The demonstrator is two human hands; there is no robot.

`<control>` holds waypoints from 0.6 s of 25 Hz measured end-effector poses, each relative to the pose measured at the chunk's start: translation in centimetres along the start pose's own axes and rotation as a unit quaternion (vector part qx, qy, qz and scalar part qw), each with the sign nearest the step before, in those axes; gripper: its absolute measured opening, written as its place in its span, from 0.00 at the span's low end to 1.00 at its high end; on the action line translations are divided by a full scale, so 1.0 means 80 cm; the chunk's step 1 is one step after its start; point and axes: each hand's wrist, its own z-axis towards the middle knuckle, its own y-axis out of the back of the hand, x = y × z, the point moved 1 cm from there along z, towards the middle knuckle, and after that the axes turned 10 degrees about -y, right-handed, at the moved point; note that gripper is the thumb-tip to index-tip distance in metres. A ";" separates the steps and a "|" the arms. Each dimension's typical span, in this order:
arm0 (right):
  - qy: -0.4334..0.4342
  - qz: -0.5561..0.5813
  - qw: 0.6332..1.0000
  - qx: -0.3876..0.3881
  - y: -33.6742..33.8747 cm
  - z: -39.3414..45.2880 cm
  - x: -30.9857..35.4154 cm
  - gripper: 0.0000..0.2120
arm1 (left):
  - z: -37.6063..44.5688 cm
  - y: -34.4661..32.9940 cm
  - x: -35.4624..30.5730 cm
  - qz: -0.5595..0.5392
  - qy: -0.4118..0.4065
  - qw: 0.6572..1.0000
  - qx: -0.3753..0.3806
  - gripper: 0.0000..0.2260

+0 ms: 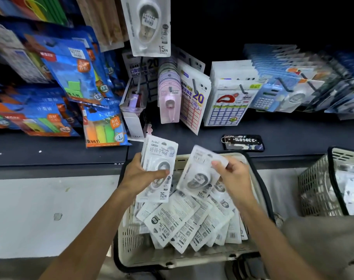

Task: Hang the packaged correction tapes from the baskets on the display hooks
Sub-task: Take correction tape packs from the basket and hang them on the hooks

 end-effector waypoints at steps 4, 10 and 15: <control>-0.007 0.107 0.990 0.093 0.001 0.004 0.086 0.07 | -0.003 -0.003 -0.019 -0.052 -0.011 0.996 0.066 0.45; -0.010 0.169 0.981 0.098 -0.010 -0.004 0.127 0.05 | -0.012 -0.010 -0.045 -0.142 0.000 0.987 0.069 0.48; 0.048 0.142 0.989 0.019 -0.066 -0.026 0.153 0.05 | -0.029 -0.018 -0.072 -0.225 0.026 0.968 0.108 0.38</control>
